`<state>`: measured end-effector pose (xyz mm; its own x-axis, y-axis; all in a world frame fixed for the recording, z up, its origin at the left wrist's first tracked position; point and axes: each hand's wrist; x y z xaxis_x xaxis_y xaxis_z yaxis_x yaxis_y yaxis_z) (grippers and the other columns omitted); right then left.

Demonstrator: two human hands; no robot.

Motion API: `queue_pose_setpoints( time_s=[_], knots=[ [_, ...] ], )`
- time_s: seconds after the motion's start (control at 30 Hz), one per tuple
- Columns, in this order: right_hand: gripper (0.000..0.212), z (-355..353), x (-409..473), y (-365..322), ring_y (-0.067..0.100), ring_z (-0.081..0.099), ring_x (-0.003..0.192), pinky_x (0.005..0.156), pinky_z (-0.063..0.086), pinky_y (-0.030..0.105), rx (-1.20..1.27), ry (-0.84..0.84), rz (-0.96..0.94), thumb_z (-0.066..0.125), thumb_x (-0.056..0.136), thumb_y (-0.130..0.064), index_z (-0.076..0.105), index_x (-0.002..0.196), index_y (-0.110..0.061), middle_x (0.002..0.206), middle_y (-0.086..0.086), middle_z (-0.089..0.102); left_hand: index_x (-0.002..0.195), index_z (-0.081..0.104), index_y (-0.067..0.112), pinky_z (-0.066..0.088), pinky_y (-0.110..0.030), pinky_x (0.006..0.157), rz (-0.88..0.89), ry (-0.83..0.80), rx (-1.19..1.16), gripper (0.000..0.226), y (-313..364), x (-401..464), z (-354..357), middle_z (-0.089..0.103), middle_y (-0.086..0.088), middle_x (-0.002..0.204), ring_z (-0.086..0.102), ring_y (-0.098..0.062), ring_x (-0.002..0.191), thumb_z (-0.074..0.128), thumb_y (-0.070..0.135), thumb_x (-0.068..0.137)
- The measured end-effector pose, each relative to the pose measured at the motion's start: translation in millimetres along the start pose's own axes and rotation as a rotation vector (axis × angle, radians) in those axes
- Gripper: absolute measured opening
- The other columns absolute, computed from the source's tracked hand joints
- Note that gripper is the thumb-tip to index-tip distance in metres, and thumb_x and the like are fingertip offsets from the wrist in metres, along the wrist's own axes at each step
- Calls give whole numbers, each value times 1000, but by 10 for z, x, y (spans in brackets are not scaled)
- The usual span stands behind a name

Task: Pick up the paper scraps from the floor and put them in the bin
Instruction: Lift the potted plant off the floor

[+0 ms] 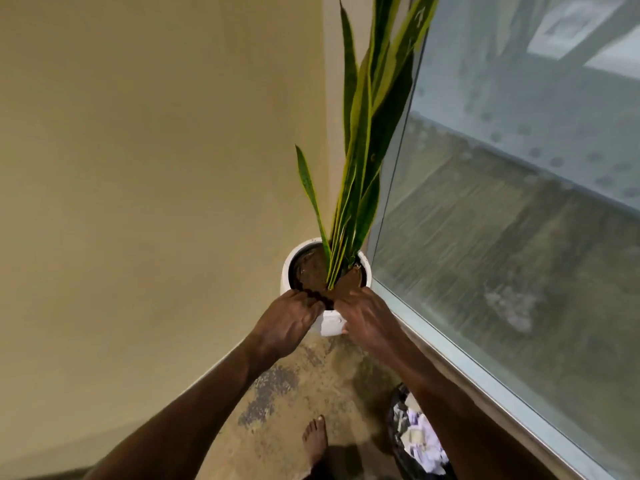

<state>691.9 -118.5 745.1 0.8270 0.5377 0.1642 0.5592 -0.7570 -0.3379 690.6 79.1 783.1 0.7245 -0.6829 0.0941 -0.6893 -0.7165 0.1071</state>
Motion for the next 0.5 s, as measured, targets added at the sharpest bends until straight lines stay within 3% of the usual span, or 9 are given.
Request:
queue_pose_setpoints(
  time_s=[0.07, 0.17, 0.37, 0.5],
  knots=[
    [24, 292, 149, 230, 26, 66, 68, 65, 51, 33, -8, -6, 30, 78, 53, 2, 69, 73, -7, 73, 10, 69, 89, 72, 14, 52, -26, 62, 33, -10, -27, 34, -257, 153, 328, 71, -3, 78, 66, -23, 69, 39, 14, 82],
    [20, 835, 298, 581, 25, 61, 65, 64, 48, 31, -32, 38, 5, 78, 58, 0, 68, 74, -7, 71, 10, 67, 92, 72, 13, 55, -32, 66, 40, -69, -64, 37, -599, 351, 937, 73, -6, 84, 67, -26, 74, 35, 15, 87],
    [20, 2141, 554, 1387, 28, 65, 72, 69, 50, 33, -39, 41, 29, 76, 61, -4, 73, 81, -10, 78, 8, 71, 91, 74, 5, 58, -40, 70, -29, -112, -128, 15, -1171, 652, 2418, 73, -15, 86, 69, -34, 77, 65, 0, 80],
    [25, 3086, 619, 1907, 27, 65, 79, 76, 53, 38, -54, -22, 59, 80, 62, -4, 72, 85, -12, 83, 7, 72, 92, 73, 6, 57, -39, 70, 11, -163, -42, 22, -1497, 754, 3411, 73, -13, 86, 69, -33, 78, 74, -1, 70]
  ],
)
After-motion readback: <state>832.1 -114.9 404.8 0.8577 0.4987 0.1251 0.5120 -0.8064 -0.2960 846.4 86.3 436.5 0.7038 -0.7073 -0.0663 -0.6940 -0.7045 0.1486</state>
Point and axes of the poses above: each hand's wrist, its own x-axis towards the middle knuckle, its own z-axis out of the palm, y = z × x
